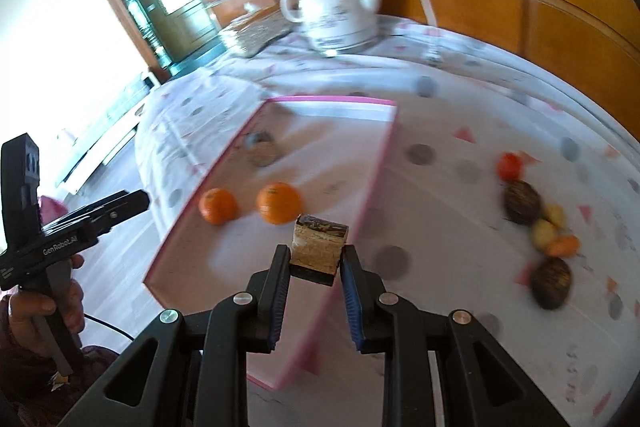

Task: Organize fruits
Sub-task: 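Carry the beige cube into the pink tray and open the right gripper, then withdraw the open right gripper from the pink tray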

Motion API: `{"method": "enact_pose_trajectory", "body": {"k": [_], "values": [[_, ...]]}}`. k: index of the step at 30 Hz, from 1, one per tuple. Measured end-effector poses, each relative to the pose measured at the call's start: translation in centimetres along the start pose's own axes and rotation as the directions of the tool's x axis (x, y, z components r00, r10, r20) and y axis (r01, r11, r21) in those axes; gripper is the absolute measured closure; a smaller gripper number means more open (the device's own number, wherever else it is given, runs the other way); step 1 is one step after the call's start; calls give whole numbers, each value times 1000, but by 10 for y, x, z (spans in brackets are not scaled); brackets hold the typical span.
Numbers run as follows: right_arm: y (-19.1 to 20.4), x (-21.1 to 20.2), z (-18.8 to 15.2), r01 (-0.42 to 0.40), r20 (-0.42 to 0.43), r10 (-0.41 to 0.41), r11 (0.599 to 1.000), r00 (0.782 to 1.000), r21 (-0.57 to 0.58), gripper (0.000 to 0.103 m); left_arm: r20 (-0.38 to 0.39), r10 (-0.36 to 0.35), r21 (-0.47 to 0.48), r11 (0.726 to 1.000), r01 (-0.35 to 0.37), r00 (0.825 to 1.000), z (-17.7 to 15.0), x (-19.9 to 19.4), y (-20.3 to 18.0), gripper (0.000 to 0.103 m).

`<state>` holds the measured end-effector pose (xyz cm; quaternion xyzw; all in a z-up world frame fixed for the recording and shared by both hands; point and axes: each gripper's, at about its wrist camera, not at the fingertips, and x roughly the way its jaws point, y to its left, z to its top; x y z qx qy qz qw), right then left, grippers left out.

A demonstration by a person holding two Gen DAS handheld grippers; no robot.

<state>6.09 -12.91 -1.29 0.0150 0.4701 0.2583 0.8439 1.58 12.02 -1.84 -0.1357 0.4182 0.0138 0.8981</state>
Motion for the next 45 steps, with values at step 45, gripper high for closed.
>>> {"method": "enact_pose_trajectory", "body": {"k": [45], "values": [[-79,-46,-41,286,-18,-285,957,958,44,69,-37,-106,256,960,112,994,-10,3,-94,23]]}}
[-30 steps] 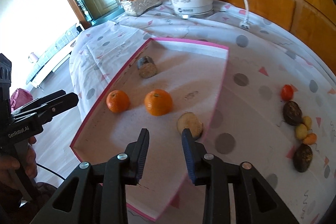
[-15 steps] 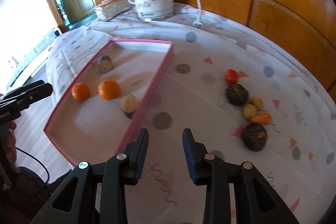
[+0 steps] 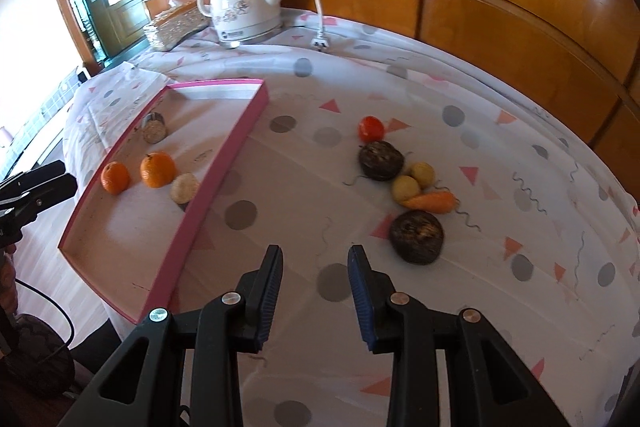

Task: Organize fruits
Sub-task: 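Withdraw the open right gripper from the pink tray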

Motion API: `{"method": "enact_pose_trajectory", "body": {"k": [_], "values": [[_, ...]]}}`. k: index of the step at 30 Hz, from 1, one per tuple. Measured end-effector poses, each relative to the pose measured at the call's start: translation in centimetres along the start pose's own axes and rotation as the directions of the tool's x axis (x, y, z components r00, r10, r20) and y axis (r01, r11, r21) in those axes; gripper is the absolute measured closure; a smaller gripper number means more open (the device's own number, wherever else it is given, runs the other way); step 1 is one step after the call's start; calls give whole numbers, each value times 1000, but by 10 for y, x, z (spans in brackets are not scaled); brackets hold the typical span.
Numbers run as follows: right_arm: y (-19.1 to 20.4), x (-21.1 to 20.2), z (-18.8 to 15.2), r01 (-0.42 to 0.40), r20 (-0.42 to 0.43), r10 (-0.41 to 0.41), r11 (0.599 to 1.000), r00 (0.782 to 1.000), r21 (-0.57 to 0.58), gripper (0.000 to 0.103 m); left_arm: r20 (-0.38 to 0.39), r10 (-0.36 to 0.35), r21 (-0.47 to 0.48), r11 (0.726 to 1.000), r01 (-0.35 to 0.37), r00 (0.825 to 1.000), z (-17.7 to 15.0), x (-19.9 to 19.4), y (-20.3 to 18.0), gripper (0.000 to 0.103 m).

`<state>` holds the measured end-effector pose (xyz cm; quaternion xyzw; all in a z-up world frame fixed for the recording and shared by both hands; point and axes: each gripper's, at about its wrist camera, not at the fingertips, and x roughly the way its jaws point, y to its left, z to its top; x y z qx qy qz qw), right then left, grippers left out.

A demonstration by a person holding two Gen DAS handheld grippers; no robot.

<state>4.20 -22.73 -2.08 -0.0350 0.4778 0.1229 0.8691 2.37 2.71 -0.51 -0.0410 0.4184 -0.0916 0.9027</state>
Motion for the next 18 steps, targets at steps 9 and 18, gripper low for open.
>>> {"method": "enact_pose_trajectory", "body": {"k": [9,18], "values": [[-35,-12,-5,67,3,-67,996,998,55,69,-13,-21,66,998,22,1000,4,8,-24,23],[-80,-25,-15,146,-15,-145,982,989,118,67,-27,-52,142,988,55,998,10,18,-56,23]]}}
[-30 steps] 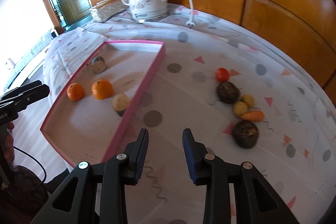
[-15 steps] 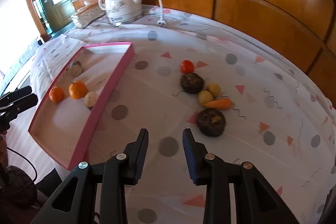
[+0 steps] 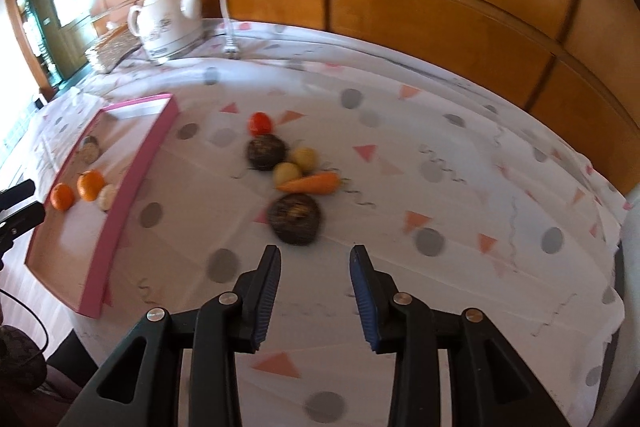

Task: Organize fruits
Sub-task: 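Withdraw the open right gripper from the pink tray, then reach the left gripper to the orange carrot and close on it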

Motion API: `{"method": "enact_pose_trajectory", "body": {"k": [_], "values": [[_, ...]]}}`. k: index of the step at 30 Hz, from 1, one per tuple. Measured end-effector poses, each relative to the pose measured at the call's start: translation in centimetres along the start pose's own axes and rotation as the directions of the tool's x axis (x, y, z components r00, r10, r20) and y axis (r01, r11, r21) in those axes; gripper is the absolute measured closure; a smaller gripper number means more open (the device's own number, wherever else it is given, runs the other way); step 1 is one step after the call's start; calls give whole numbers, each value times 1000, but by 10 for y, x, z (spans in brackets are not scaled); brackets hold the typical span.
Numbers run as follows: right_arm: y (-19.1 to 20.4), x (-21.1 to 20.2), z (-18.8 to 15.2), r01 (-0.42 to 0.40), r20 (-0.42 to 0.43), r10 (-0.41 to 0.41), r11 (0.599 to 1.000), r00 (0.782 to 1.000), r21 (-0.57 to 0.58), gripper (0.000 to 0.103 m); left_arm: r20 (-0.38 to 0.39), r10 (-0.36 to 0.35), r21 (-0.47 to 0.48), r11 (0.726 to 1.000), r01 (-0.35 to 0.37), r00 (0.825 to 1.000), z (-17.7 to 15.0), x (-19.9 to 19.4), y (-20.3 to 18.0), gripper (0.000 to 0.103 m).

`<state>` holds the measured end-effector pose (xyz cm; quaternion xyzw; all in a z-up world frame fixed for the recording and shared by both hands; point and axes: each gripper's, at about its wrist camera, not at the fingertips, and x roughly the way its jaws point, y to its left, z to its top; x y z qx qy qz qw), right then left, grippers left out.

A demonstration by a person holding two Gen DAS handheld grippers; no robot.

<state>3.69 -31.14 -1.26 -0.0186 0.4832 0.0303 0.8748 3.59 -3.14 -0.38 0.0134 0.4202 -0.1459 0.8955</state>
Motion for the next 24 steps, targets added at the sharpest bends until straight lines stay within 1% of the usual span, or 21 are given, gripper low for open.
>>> {"method": "enact_pose_trajectory", "body": {"k": [7,12,17,24], "values": [[-55,-1,-6,104,-34,-102,992,994,75,67,-11,-25,48,999,25,1000,8,10,-23,23],[-100,0,-15,184,-69,-175,969,982,165,67,-25,-35,71,997,37,999,12,18,-35,23],[-144,-2,-30,244,-98,-225,924,970,294,67,-35,-46,91,995,49,998,19,27,-47,23],[-190,-1,-50,298,-157,-254,833,954,466,67,-59,-56,117,991,62,997,31,45,-65,23]]}}
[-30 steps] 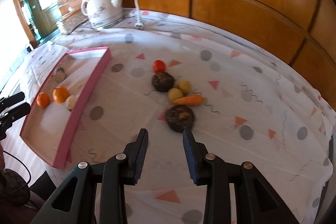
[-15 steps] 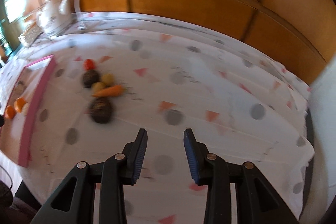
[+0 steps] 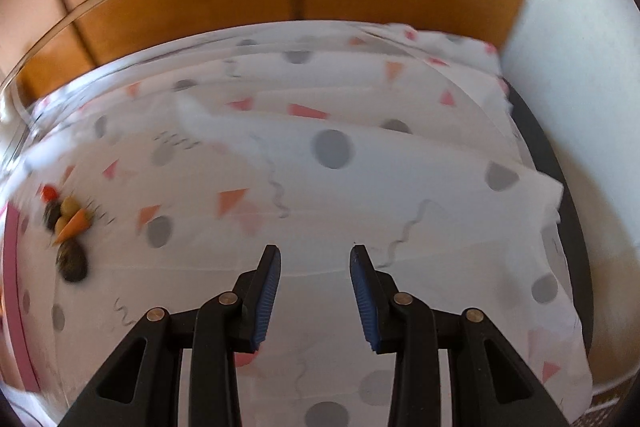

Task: Organize fruits
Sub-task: 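Reach the left gripper to the orange carrot and close on it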

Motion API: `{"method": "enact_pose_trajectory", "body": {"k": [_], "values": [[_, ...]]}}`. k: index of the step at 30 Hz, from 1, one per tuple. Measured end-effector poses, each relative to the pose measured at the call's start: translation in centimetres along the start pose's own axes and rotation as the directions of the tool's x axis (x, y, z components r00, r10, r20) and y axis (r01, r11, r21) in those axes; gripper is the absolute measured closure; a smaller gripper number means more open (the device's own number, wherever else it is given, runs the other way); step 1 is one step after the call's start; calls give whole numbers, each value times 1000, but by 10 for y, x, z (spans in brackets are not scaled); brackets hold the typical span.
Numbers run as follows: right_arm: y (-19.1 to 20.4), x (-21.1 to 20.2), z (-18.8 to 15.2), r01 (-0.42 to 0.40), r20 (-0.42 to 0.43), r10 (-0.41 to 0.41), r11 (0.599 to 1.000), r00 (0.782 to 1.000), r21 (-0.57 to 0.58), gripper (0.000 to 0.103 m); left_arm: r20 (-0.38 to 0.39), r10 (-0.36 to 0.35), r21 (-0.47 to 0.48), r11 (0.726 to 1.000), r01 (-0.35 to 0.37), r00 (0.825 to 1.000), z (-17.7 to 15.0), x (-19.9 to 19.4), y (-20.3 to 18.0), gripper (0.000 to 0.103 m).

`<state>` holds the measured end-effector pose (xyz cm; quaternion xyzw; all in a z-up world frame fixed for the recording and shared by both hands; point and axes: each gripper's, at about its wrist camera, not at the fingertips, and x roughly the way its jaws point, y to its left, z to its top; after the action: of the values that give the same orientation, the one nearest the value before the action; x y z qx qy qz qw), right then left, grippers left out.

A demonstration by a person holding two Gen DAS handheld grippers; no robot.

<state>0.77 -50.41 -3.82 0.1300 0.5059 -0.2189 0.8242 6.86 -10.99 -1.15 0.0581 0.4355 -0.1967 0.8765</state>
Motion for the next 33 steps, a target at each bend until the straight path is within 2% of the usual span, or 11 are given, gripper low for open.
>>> {"method": "enact_pose_trajectory", "body": {"k": [2,5,10,16,18,24,27,30,33], "values": [[-12,3,2,27,-12,-27,998,1000,50,67,-11,-13,4,1000,13,1000,4,6,-4,24],[-29,7,3,39,-32,-35,992,999,119,67,-32,-48,7,999,49,998,12,17,-12,33],[-46,5,4,69,-29,-65,979,997,192,67,-75,-113,18,993,115,991,26,41,-32,54],[-62,3,3,68,-31,-61,958,998,278,67,-130,-162,8,986,165,978,39,73,-55,67],[-64,5,4,57,-32,-50,956,998,288,67,-133,-172,21,984,176,976,44,79,-62,68],[-59,4,6,39,-27,-33,962,999,270,67,-147,-177,176,964,201,973,71,98,-99,74],[-59,4,7,31,-23,-26,962,999,272,67,-194,-176,271,936,225,965,80,113,-117,75],[-62,4,7,30,-25,-24,959,999,282,67,-244,-138,371,901,224,960,85,131,-133,75],[-70,3,7,29,-19,-24,947,1000,319,67,-279,-108,412,884,220,954,84,146,-138,75]]}}
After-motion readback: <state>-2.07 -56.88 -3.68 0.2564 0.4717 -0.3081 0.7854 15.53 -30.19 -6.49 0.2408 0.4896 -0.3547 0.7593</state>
